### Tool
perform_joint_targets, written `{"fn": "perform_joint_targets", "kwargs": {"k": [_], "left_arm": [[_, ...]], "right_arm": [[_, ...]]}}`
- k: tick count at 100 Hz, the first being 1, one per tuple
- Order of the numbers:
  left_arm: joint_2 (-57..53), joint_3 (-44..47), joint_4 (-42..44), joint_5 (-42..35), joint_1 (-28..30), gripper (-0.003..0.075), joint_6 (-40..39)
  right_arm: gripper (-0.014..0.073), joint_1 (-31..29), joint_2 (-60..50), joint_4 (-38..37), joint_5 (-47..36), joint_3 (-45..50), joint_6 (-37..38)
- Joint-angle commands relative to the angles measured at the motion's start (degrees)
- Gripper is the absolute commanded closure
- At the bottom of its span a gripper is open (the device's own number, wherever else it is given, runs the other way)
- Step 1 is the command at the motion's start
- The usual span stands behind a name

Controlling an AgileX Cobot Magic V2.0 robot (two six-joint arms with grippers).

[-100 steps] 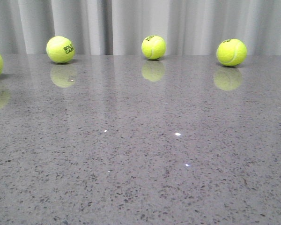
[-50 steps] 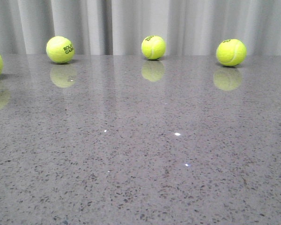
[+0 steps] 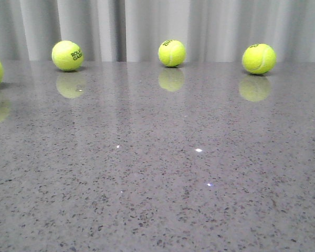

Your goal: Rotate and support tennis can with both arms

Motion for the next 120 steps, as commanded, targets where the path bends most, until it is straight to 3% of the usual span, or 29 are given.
{"fn": "perform_joint_targets", "kwargs": {"k": [1, 10, 120], "left_arm": [[-2.19, 2.76, -0.06, -4.85, 0.14, 0.0741, -0.44], [-2.19, 2.76, -0.06, -4.85, 0.14, 0.0741, -0.44], [-2.19, 2.76, -0.06, -4.85, 0.14, 0.0741, -0.44]], "right_arm": [[0.0662, -0.16, -1.20, -0.91, -7.97, 0.35, 0.43], [0.0662, -0.16, -1.20, -0.91, -11.55, 2.49, 0.48], [0.0662, -0.16, -1.20, -0.87, -11.45, 2.35, 0.48]]}}
